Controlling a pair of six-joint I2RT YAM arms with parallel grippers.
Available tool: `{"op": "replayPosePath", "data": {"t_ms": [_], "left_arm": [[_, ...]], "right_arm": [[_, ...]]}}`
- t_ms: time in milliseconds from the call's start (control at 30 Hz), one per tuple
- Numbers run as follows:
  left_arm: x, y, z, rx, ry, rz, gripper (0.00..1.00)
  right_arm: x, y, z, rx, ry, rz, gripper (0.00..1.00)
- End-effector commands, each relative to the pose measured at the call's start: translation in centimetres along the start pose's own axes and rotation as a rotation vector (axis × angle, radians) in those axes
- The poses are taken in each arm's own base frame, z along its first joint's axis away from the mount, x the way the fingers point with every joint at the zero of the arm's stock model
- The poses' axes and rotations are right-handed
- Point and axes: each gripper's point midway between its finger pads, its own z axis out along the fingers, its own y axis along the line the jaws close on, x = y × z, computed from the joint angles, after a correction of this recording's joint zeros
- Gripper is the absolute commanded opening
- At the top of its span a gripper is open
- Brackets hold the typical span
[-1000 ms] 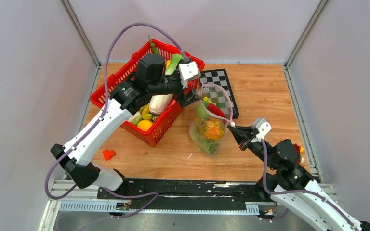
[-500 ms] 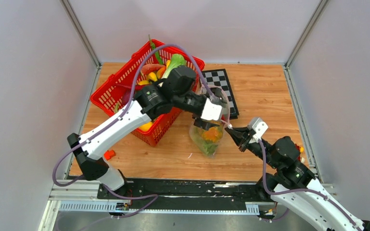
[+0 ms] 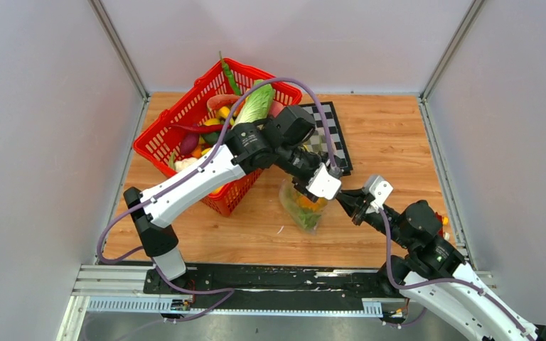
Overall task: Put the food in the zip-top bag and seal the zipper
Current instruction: Zip the zipper food storage bag at the center of the board.
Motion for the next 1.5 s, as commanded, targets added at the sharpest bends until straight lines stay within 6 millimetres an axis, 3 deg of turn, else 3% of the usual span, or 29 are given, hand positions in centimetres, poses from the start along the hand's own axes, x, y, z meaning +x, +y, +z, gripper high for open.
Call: {"op": "replayPosePath", "data": {"t_ms": [0,200,567,933,1467], "left_arm": [[-1.5,-0.4,0.3,0.032,-0.018,0.045,0.62],[-1.1,-0.9,1.5,0.074,0.008,0.033,0.57],[-1.1,-0.5,1.1,0.049,0.037,0.002,0.44],[-0.8,0.0,1.2,0.022,0.055,-0.024,0.07],[1.8,0.9,-1.3,-0.088,0.215,-0.050,0.00]], "right_arm": [[-3.1,-0.1,-0.2,-0.017,-0.076,-0.035,0.00],[-3.1,-0.1,-0.3,-0.020,-0.076,-0.044,0.00],[-2.6,0.0,-0.3,-0.022,-0.060,-0.058,0.00],[-2.6,-0.1,-0.3,-0.021,-0.061,-0.059,0.00],[-2.3,0.2,-1.2,-0.018,-0.075,-0.032,0.00]]}}
